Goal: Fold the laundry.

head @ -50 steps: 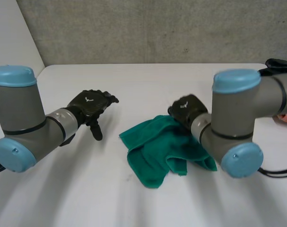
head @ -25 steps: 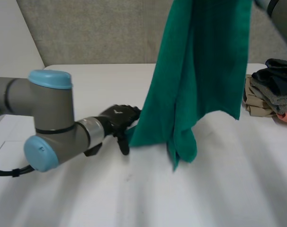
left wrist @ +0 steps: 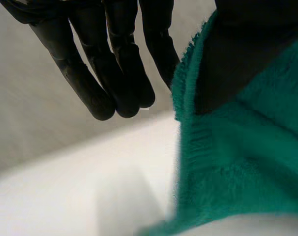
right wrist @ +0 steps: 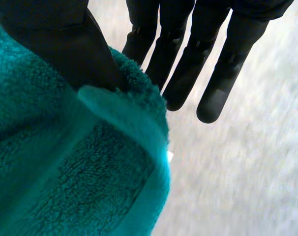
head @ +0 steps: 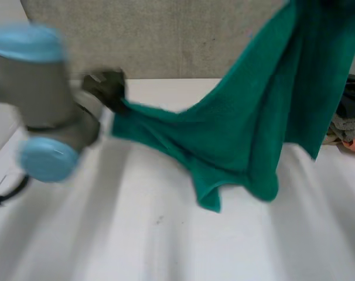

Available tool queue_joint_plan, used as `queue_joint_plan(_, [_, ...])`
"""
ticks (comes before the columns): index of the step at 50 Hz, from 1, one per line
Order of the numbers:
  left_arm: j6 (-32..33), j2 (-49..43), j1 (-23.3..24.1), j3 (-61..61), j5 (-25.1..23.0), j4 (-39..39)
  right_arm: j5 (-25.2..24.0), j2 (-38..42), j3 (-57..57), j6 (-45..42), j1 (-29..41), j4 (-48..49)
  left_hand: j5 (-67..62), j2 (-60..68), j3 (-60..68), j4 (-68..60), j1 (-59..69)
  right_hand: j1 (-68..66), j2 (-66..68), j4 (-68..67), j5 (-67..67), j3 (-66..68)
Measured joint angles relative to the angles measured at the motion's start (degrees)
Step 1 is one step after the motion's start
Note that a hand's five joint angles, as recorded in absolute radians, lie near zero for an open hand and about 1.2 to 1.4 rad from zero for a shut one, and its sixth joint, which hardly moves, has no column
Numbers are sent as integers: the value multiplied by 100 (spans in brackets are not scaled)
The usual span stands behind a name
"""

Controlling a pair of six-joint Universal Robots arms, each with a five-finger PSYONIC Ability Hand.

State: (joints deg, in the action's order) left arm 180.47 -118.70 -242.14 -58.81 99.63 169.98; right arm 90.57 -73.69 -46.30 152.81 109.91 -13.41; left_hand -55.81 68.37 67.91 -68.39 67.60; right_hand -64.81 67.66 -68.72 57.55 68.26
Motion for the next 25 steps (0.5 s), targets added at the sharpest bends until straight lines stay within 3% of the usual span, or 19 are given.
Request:
queue_joint_plan(5, [568, 1304, -770, -640, -785, 617, -264, 266, -641, -64, -476, -223, 0, 1, 0, -2, 0, 0, 0, 0, 10, 0])
queue_joint_plan(8, [985, 1593, -1027, -822, -1162, 759, -395, 520, -1022, -234, -594, -354, 0, 2, 0, -2, 0, 0, -1, 0, 21, 1])
queue_joint_plan(12, [1333, 1498, -1155, -835, -1319, 747, -466, 796, -1285, -440, -613, -403, 0, 6, 11, -2, 0, 0, 0, 0, 18, 6])
queue_joint_plan(17, [2018, 136, -1209, -69, -1233, 623, -425, 1808, -1258, -784, -484, 245, 0, 11, 17, -12, 0, 0, 0, -1, 22, 19])
queue_joint_plan(22, [2404, -1276, -991, 1921, -889, 796, 2, 2775, -50, -704, -241, 2095, 0, 19, 25, -23, 0, 0, 0, -2, 27, 21])
queue_joint_plan(25, [2426, -1596, -887, 2917, -740, 1185, 252, 3010, 654, -658, -131, 2971, 0, 20, 26, -24, 0, 0, 0, -5, 36, 21])
